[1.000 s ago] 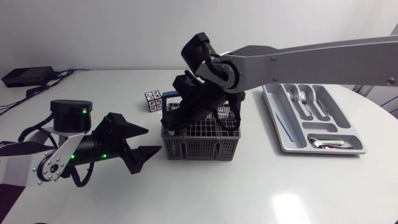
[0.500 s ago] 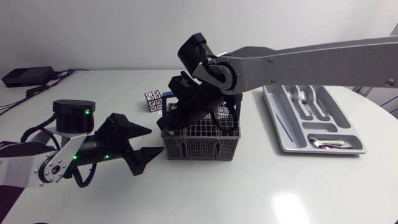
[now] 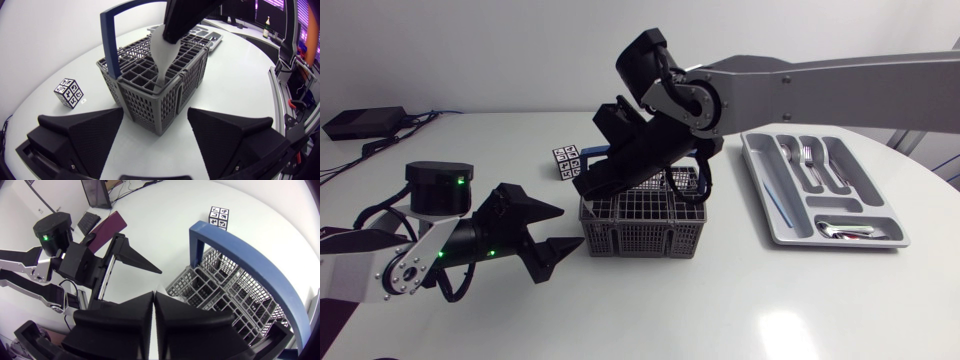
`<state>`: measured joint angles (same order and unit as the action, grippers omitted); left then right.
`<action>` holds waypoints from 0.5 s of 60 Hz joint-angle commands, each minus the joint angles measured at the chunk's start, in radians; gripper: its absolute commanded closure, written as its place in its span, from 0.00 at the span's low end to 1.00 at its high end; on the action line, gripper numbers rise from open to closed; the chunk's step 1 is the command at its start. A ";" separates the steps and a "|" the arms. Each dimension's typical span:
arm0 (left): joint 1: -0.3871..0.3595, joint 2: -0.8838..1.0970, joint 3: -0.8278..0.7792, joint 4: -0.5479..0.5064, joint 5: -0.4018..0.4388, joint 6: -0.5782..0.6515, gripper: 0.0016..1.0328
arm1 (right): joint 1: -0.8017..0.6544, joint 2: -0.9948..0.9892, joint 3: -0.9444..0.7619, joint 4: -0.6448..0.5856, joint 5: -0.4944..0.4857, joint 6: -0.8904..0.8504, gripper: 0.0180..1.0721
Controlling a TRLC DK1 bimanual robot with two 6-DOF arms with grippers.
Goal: Transfer all utensils from the basket to the drawer tray.
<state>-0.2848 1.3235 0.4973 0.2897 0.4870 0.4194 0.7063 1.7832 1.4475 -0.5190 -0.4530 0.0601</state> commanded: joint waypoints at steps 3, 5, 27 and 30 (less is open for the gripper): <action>-0.011 0.016 -0.026 0.012 0.010 0.002 0.14 | -0.018 -0.042 0.022 -0.027 -0.032 0.017 0.95; -0.011 0.016 -0.026 0.012 0.009 0.002 0.14 | -0.022 -0.048 0.030 -0.033 -0.039 0.017 0.95; -0.014 0.006 -0.031 0.011 0.009 0.004 0.14 | -0.091 -0.136 0.067 -0.087 -0.199 0.035 0.95; -0.014 0.002 -0.034 0.011 0.009 0.004 0.14 | -0.108 -0.153 0.068 -0.092 -0.230 0.043 0.95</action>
<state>-0.2913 1.3231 0.4961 0.2897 0.4870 0.4194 0.6197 1.6680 1.4872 -0.5987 -0.6495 0.0696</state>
